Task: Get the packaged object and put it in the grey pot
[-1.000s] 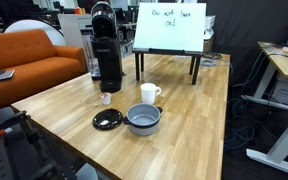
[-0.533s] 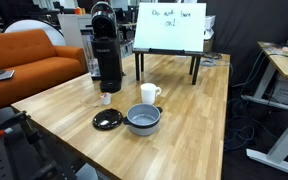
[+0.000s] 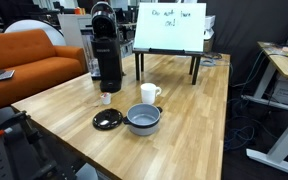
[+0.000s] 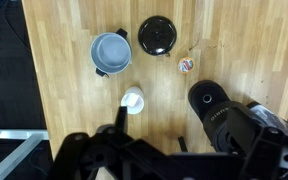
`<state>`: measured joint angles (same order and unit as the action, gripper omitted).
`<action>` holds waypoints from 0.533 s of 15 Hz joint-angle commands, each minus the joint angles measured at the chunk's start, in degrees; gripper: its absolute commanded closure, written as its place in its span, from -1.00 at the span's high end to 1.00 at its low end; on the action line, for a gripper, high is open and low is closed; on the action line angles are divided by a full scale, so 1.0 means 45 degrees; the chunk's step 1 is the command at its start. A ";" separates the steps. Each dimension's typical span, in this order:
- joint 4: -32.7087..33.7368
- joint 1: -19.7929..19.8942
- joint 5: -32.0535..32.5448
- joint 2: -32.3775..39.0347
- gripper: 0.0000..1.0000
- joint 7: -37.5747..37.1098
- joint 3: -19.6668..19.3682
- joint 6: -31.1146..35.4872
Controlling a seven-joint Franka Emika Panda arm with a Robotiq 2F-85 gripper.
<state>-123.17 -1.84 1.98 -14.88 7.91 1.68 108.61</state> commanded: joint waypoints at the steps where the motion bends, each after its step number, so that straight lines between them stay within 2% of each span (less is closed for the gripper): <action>1: -0.0024 -0.0096 -0.0236 -0.0093 1.00 -0.0199 -0.0026 0.0234; 5: -0.0280 -0.0456 -0.0307 -0.0022 1.00 0.0348 0.0138 0.0985; 8: -0.0641 -0.0729 -0.0064 0.0336 1.00 0.0840 0.0255 0.0796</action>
<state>-124.57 -4.70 1.34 -14.34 8.93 2.68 111.36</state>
